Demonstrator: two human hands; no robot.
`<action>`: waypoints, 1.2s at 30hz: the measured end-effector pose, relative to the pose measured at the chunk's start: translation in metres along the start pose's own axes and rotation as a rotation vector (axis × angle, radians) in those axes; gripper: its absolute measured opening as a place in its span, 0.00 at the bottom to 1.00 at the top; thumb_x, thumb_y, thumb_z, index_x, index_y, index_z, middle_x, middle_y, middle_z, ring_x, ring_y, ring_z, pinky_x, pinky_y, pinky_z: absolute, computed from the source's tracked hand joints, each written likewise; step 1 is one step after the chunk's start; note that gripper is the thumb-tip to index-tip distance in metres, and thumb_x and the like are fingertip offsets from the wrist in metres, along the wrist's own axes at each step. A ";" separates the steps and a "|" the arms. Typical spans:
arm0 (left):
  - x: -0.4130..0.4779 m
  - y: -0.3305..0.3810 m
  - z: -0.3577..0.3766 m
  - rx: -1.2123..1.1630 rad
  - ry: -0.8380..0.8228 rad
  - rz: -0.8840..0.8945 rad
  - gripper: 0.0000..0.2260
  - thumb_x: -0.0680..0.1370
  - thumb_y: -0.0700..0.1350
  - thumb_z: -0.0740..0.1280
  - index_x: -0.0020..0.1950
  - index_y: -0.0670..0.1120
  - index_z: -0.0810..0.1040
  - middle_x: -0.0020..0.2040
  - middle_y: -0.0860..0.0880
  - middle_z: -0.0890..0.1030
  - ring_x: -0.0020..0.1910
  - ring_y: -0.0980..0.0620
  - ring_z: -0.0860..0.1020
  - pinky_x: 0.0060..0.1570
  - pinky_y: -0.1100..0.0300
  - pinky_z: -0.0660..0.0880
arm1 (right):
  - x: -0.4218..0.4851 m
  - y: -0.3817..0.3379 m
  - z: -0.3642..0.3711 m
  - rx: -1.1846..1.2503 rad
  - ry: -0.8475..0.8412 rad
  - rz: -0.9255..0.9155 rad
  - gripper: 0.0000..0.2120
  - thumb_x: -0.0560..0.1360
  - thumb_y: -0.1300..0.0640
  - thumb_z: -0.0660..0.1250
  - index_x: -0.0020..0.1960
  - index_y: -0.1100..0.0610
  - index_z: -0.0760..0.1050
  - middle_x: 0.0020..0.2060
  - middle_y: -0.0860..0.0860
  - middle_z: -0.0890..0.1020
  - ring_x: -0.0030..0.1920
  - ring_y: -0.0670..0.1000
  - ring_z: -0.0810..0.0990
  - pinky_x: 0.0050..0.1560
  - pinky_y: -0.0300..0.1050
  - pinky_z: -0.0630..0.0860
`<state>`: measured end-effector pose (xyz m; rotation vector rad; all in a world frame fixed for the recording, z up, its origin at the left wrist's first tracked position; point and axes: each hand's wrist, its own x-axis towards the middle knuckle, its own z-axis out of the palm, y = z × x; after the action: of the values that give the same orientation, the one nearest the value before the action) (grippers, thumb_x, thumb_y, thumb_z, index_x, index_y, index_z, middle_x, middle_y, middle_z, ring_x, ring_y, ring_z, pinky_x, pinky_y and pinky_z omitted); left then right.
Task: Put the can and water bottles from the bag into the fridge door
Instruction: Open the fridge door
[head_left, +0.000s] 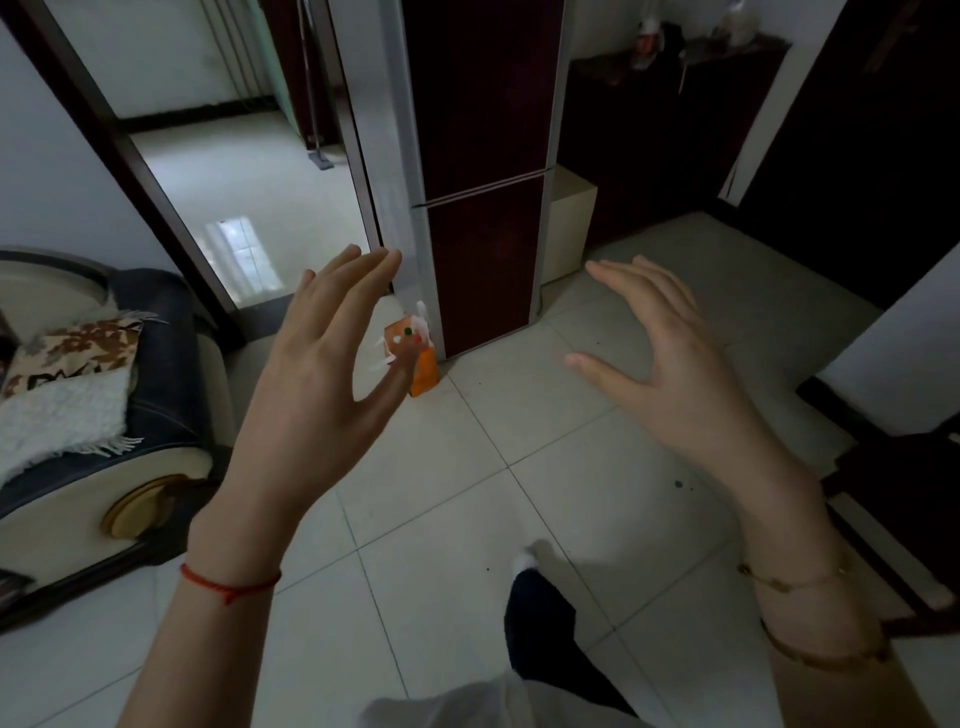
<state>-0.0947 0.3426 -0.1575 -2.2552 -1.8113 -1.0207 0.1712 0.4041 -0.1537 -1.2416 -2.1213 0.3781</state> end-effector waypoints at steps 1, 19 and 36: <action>0.010 -0.004 0.006 0.004 -0.001 -0.001 0.28 0.80 0.50 0.64 0.78 0.44 0.62 0.76 0.45 0.66 0.79 0.47 0.60 0.73 0.39 0.63 | 0.011 0.007 0.002 0.008 -0.005 0.000 0.32 0.74 0.46 0.68 0.74 0.49 0.61 0.72 0.43 0.64 0.76 0.43 0.54 0.76 0.45 0.56; 0.203 -0.072 0.111 0.067 0.015 -0.137 0.28 0.79 0.48 0.66 0.78 0.45 0.63 0.76 0.46 0.67 0.79 0.48 0.61 0.74 0.41 0.63 | 0.244 0.134 0.034 0.089 -0.136 -0.071 0.31 0.73 0.47 0.68 0.73 0.49 0.63 0.71 0.42 0.65 0.75 0.42 0.55 0.72 0.40 0.56; 0.329 -0.193 0.173 0.073 0.023 -0.217 0.28 0.79 0.46 0.67 0.77 0.45 0.64 0.76 0.45 0.67 0.78 0.46 0.62 0.73 0.39 0.64 | 0.417 0.193 0.123 0.110 -0.212 -0.071 0.30 0.73 0.46 0.68 0.72 0.50 0.65 0.71 0.44 0.67 0.75 0.45 0.59 0.74 0.52 0.62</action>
<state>-0.1635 0.7547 -0.1818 -2.0321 -2.0823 -0.9882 0.0760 0.8687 -0.1897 -1.1013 -2.2813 0.6097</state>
